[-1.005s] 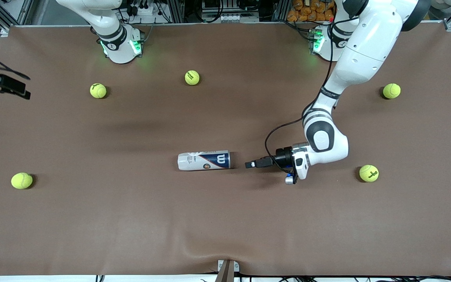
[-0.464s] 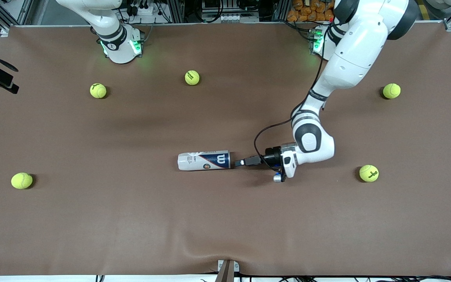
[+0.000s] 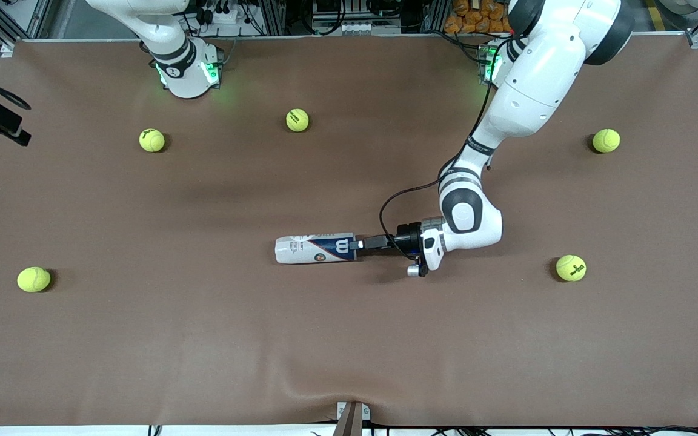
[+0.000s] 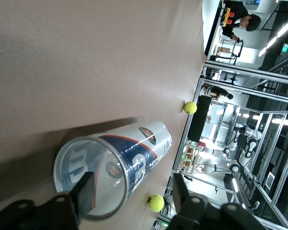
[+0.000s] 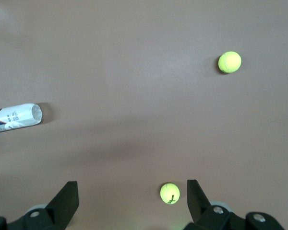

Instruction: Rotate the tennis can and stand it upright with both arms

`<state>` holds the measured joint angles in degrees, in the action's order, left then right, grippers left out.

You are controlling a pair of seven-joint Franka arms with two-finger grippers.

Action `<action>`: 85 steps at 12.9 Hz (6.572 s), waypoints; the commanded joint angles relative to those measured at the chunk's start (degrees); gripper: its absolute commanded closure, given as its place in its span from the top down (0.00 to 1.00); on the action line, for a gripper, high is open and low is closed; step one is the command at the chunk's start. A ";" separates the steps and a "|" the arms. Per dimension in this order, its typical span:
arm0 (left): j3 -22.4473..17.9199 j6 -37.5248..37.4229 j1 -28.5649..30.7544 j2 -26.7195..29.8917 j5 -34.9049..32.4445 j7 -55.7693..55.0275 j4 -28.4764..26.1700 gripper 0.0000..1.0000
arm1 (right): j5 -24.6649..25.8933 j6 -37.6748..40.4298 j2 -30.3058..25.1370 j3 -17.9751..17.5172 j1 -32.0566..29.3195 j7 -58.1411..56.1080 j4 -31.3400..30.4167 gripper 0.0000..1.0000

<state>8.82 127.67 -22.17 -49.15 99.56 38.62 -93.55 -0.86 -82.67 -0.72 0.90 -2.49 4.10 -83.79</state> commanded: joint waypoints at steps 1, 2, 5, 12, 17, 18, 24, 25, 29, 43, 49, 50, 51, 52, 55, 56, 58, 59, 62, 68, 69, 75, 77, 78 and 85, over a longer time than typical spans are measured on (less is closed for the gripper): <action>0.05 0.56 -2.78 -2.87 5.44 3.04 3.37 0.60 | -0.02 -0.48 2.04 0.07 0.47 0.82 1.70 1.00; 0.05 0.48 -2.87 -3.58 6.34 3.31 4.07 0.50 | 0.07 -0.30 2.12 -0.02 0.82 0.82 1.70 1.00; -0.21 0.56 -2.88 -3.67 5.82 3.31 5.31 0.00 | 2.77 0.31 2.39 -0.02 3.01 0.82 1.70 1.00; -1.44 0.30 1.34 1.59 -12.34 -4.14 6.19 0.00 | 2.79 8.84 2.12 0.24 2.85 1.44 1.97 1.00; -1.18 0.21 2.57 9.32 -33.78 -24.96 7.42 0.00 | 2.18 4.46 2.39 0.15 2.93 1.53 1.97 1.00; -1.26 0.04 2.23 11.08 -38.69 -28.47 7.33 0.00 | 1.22 3.06 2.39 0.15 2.76 1.53 1.79 1.00; -0.65 -1.98 0.30 18.29 -65.00 -48.78 7.42 0.00 | 0.33 0.67 2.47 0.33 1.09 1.00 1.88 1.00; -0.74 -2.16 -1.36 19.17 -67.37 -53.16 7.42 0.00 | 0.33 0.67 2.47 0.33 1.00 0.91 1.88 1.00; -0.74 -2.51 -8.40 19.36 -86.87 -76.53 9.53 0.00 | 0.42 0.67 2.47 0.33 1.00 0.91 1.88 1.00; -1.35 -8.40 -17.82 16.19 -102.29 -96.10 9.62 1.00 | 0.59 0.76 2.47 0.33 1.35 0.82 1.88 1.00; -1.70 -11.28 -17.29 20.05 -102.29 -96.27 11.90 1.00 | 0.68 0.76 2.47 0.33 1.70 0.82 1.88 1.00; -2.92 -13.39 -16.85 21.54 -102.20 -96.10 12.43 1.00 | 0.68 0.76 2.47 0.33 1.70 0.82 1.88 1.00; -3.98 -15.06 -16.59 23.99 -102.20 -95.92 12.52 1.00 | 0.68 0.76 2.47 0.33 1.70 0.82 1.88 1.00; -5.12 -16.82 -15.02 26.28 -102.03 -95.66 12.52 1.00 | 0.68 0.76 2.47 0.33 1.70 0.82 1.88 1.00; -5.13 -20.87 -8.78 31.91 -101.58 -94.78 12.26 1.00 | 0.68 0.76 2.47 0.33 1.70 0.82 1.88 1.00; -5.04 -22.27 -6.68 33.40 -101.50 -94.17 12.26 1.00 | 0.68 0.76 2.47 0.33 1.70 0.82 1.88 1.00; -5.13 -26.22 -2.55 35.96 -101.58 -90.06 12.08 1.00 | 0.68 0.76 2.47 0.33 1.70 0.82 1.88 1.00; -4.96 -28.24 0.17 37.01 -101.50 -84.38 11.99 1.00 | 0.68 0.76 2.47 0.33 1.70 0.82 1.88 1.00; -4.78 -33.17 7.12 39.56 -100.89 -72.31 11.82 1.00 | 0.77 0.76 2.47 0.33 1.70 0.82 1.88 1.00; -4.78 -35.91 16.62 47.12 -99.48 -54.38 4.19 1.00 | 0.77 0.76 2.47 0.33 1.70 0.82 1.88 1.00; -4.78 -35.82 18.03 48.00 -99.30 -50.35 3.39 1.00 | 0.77 0.76 2.47 0.33 1.79 0.82 1.88 1.00; -4.87 -29.32 20.06 56.26 -98.86 -48.02 -7.33 1.00 | 0.77 0.76 2.47 0.24 1.79 0.82 1.88 1.00; -5.13 -29.93 20.42 56.18 -98.86 -47.23 -6.91 1.00 | 0.77 0.76 2.47 0.24 1.79 0.82 1.88 1.00; -5.39 -30.02 20.68 55.92 -98.95 -46.62 -6.12 1.00 | 0.77 0.76 2.47 0.24 1.79 0.82 1.88 1.00; -5.48 -36.51 21.12 52.85 -99.04 -46.00 0.82 1.00 | 0.77 0.76 2.47 0.15 1.79 0.82 1.88 1.00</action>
<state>3.21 94.61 -1.61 5.42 -0.13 -8.44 -96.40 0.34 -82.34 1.27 1.24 -0.74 4.52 -83.11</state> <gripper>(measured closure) 0.000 0.000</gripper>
